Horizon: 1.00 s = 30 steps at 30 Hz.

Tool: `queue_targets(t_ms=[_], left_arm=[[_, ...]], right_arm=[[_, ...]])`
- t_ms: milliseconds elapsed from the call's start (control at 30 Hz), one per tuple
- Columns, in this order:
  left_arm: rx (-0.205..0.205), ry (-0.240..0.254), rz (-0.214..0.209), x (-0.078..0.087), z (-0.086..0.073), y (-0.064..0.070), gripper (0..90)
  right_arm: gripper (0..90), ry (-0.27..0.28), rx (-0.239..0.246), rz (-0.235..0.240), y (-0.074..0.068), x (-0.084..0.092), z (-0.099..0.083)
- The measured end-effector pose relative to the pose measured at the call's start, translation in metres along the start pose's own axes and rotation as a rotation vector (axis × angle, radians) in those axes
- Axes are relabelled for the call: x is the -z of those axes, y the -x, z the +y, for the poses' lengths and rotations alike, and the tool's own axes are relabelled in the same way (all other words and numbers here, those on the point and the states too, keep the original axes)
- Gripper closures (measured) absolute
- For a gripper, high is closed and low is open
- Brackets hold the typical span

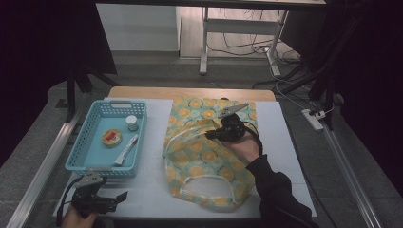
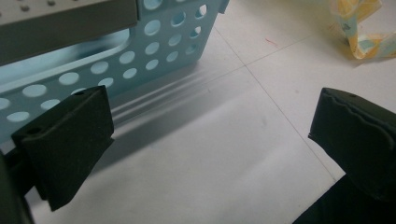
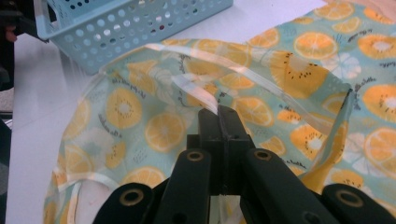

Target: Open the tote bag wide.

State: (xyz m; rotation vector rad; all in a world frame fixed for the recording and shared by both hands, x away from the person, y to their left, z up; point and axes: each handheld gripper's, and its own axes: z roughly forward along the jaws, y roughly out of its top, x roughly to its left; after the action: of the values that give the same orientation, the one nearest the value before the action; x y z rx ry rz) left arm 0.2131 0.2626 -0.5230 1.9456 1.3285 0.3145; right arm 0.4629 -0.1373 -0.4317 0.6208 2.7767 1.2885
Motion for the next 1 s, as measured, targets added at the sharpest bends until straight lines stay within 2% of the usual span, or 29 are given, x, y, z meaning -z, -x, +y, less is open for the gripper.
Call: queue_targets(t_ms=[333, 1000], left_arm=[[0.006, 0.004, -0.001, 0.0, 0.0, -0.001, 0.0], [0.017, 0.008, -0.007, 0.001, 0.0, -0.002, 0.0]], right_arm=[[90.0, 0.014, 0.01, -0.011, 0.001, 0.004, 0.023], [90.0, 0.061, 0.028, -0.045, 0.007, 0.019, 0.047]])
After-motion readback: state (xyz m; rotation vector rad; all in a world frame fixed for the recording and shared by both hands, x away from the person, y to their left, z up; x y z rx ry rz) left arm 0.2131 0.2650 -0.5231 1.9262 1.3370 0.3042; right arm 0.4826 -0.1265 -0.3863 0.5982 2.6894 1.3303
